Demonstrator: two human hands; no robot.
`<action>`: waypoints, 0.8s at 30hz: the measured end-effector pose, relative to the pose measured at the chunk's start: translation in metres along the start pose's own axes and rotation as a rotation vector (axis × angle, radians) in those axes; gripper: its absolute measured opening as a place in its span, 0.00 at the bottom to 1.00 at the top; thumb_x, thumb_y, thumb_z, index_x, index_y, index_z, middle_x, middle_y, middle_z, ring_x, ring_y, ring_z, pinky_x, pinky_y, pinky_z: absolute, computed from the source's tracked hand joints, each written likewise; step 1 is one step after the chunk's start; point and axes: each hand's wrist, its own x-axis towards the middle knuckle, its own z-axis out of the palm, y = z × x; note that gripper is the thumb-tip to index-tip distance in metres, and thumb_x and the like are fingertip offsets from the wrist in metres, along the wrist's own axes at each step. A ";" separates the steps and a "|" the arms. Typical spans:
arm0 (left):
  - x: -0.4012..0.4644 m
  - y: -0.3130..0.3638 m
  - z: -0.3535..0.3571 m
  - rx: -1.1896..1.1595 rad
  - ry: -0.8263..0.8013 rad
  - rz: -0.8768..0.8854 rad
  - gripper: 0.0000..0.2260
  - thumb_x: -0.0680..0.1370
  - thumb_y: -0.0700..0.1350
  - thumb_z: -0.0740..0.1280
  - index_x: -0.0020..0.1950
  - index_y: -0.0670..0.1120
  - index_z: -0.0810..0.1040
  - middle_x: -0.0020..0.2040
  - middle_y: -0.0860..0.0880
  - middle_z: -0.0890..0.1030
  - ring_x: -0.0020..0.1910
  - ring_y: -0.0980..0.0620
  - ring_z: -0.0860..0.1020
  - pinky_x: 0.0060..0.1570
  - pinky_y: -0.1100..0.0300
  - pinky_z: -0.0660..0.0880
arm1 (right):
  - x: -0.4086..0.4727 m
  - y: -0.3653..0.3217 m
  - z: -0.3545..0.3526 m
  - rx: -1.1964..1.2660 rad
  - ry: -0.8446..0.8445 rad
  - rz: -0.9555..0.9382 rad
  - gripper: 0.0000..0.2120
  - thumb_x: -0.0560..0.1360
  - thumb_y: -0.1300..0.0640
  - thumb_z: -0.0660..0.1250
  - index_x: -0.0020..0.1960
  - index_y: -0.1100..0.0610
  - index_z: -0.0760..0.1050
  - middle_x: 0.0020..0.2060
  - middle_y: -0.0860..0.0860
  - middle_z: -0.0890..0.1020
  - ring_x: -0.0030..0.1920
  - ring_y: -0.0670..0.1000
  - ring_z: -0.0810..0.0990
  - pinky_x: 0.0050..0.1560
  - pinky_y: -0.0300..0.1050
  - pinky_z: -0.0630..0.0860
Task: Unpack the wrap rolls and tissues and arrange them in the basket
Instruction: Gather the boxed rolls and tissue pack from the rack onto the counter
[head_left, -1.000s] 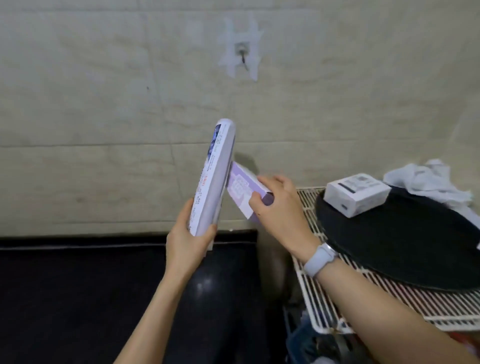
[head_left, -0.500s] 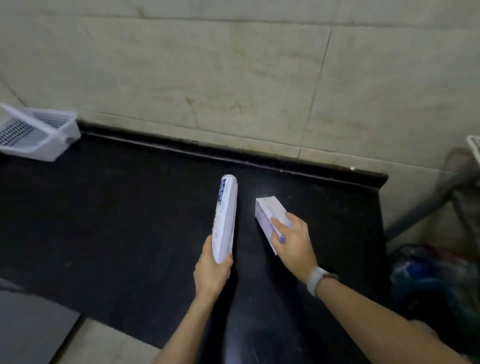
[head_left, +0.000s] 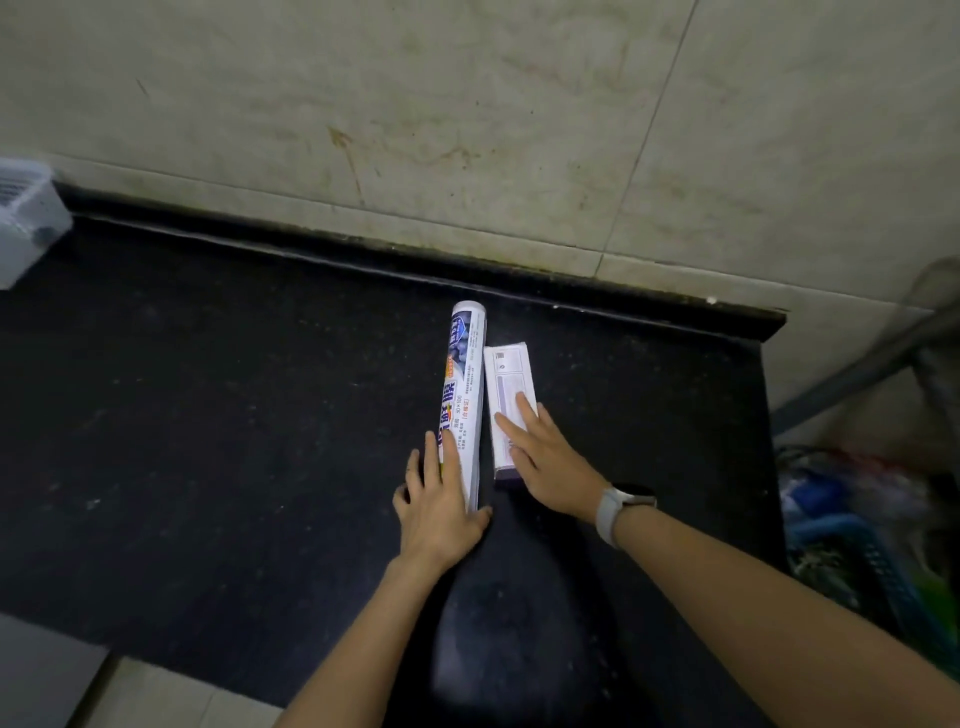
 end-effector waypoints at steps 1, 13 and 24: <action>0.001 0.001 -0.003 0.013 -0.032 -0.001 0.45 0.71 0.57 0.66 0.74 0.51 0.36 0.77 0.49 0.39 0.75 0.44 0.42 0.70 0.40 0.50 | -0.002 -0.001 -0.005 -0.005 0.000 0.000 0.23 0.80 0.57 0.50 0.74 0.51 0.51 0.76 0.51 0.44 0.75 0.54 0.40 0.73 0.48 0.47; 0.026 0.176 -0.083 -0.296 0.312 0.394 0.19 0.76 0.43 0.63 0.67 0.42 0.69 0.69 0.42 0.68 0.69 0.44 0.64 0.68 0.50 0.61 | -0.077 0.024 -0.187 -0.117 0.391 0.097 0.16 0.78 0.57 0.55 0.62 0.56 0.73 0.61 0.54 0.78 0.63 0.54 0.73 0.63 0.46 0.68; -0.005 0.451 -0.041 -0.250 0.158 0.985 0.19 0.78 0.46 0.60 0.68 0.43 0.67 0.67 0.43 0.71 0.68 0.45 0.67 0.67 0.54 0.62 | -0.256 0.140 -0.369 -0.405 1.005 0.374 0.13 0.75 0.58 0.57 0.56 0.57 0.76 0.55 0.58 0.79 0.59 0.59 0.72 0.59 0.53 0.69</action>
